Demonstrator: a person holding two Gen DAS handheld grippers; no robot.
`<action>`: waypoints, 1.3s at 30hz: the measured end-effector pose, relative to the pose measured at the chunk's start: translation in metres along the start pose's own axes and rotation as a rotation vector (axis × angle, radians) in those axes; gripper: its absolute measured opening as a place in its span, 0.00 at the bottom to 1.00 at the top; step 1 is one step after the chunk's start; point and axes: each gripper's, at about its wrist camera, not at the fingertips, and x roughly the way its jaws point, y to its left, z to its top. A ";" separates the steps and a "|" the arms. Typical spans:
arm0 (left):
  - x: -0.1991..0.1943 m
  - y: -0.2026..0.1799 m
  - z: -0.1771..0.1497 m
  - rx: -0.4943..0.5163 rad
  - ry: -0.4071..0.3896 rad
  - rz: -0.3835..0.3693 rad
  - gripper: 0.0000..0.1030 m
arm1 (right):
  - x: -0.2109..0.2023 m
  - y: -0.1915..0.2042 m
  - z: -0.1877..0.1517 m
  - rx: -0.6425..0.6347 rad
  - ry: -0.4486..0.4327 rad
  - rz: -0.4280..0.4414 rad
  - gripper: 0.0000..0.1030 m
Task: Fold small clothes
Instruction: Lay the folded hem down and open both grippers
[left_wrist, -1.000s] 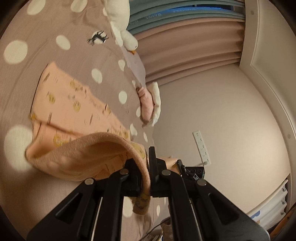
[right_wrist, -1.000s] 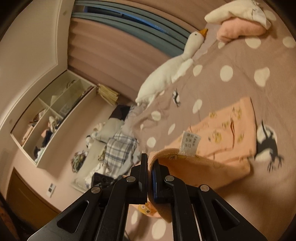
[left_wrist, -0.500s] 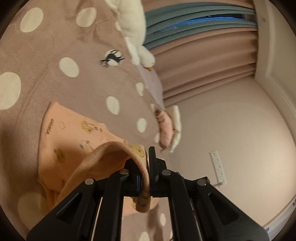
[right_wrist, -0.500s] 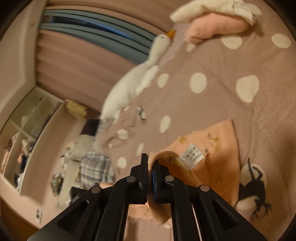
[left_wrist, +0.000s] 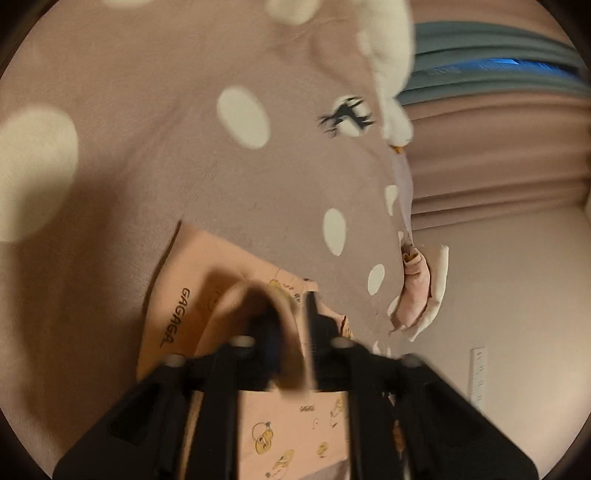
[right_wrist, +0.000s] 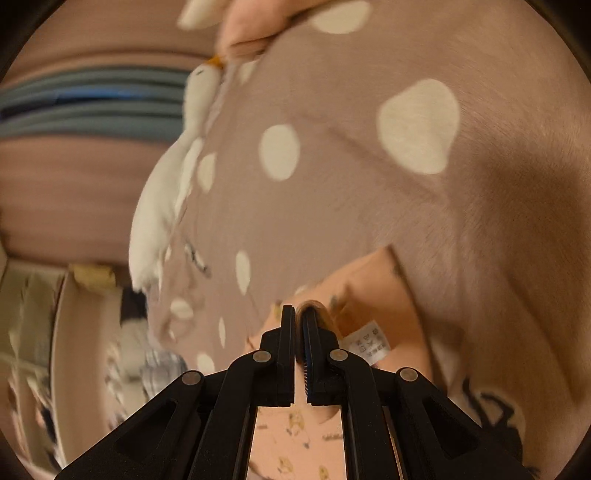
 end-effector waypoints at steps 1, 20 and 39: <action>0.002 0.003 0.002 -0.014 0.002 0.024 0.47 | 0.002 -0.003 0.001 0.005 -0.002 -0.026 0.07; 0.015 -0.044 -0.089 0.655 0.190 0.340 0.37 | 0.012 0.065 -0.100 -0.794 0.171 -0.241 0.20; -0.002 -0.056 -0.008 0.342 -0.135 0.215 0.49 | 0.031 0.104 -0.044 -0.774 -0.155 -0.355 0.20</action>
